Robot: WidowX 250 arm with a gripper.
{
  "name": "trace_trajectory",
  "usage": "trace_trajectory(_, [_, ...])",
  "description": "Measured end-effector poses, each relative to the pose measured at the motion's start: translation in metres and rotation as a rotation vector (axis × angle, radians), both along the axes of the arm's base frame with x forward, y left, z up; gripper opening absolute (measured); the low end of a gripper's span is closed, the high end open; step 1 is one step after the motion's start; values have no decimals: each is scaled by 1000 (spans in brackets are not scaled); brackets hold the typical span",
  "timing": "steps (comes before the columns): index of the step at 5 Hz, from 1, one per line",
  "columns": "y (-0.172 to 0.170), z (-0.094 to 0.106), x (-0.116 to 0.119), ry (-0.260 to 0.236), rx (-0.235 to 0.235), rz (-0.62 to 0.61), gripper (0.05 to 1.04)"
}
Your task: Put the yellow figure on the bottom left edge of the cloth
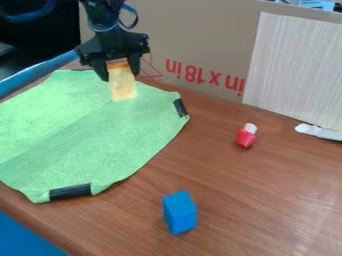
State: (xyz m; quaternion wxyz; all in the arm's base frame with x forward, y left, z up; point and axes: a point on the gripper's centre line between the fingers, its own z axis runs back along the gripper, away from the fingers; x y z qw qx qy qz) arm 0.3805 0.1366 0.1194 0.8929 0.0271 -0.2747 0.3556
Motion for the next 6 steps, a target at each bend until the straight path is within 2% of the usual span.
trace_trajectory(1, [21, 5, -4, -14, 0, 54, 724])
trace_trajectory(2, [39, 3, -13, -6, 7, 70, 723])
trace_trajectory(3, [70, 2, -31, -2, 8, 105, 723])
trace_trajectory(4, [97, -1, -53, 29, -1, 101, 724])
trace_trajectory(5, [112, -18, -77, 113, 103, 68, 723])
trace_trajectory(6, [130, -15, -96, 158, 177, 69, 723])
